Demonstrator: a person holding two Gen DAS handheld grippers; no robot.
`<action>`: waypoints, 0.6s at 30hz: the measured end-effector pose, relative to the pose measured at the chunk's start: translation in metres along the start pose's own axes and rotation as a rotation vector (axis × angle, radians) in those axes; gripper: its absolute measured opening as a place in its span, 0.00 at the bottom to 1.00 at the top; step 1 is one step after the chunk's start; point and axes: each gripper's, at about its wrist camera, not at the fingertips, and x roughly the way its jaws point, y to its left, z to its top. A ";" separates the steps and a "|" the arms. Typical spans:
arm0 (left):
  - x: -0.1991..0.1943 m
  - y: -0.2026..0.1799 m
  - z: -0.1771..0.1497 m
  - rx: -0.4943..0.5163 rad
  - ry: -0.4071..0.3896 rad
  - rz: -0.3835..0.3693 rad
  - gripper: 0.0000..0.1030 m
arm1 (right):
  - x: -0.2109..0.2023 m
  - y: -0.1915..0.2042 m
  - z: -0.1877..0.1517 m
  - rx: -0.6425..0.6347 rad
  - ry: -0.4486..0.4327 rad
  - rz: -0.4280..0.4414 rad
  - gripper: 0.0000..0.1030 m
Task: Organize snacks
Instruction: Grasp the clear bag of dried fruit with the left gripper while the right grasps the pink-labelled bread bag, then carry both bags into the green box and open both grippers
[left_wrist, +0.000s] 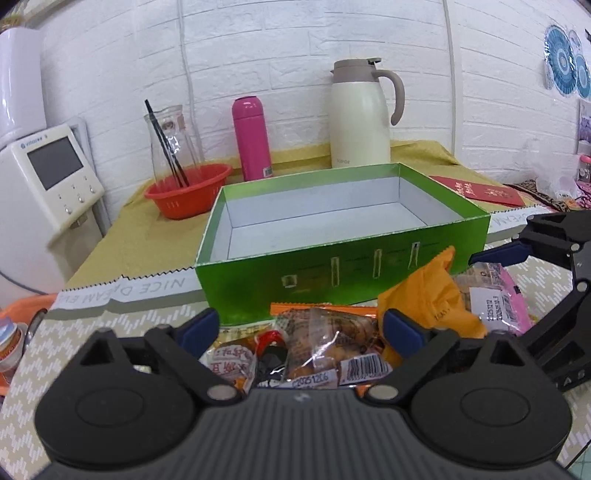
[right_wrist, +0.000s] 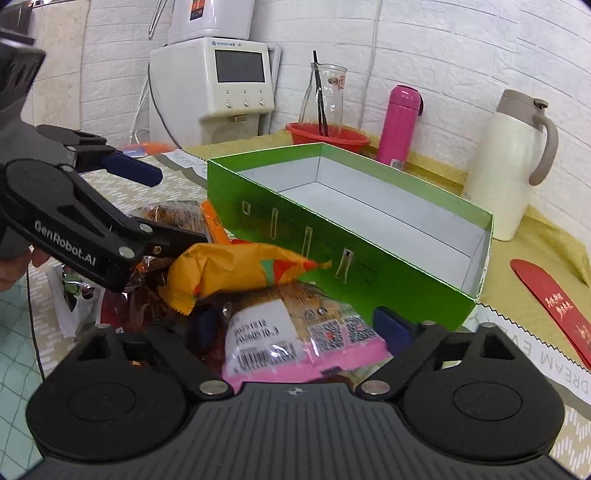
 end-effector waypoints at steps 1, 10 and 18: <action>0.002 -0.001 0.000 0.002 0.027 -0.013 0.64 | 0.000 -0.001 0.000 0.009 0.000 -0.006 1.00; -0.007 0.011 -0.004 -0.081 0.012 -0.066 0.54 | -0.011 0.011 -0.002 0.053 -0.013 -0.071 1.00; -0.047 0.037 0.001 -0.157 -0.050 -0.031 0.54 | -0.068 0.021 0.011 0.093 -0.114 -0.166 1.00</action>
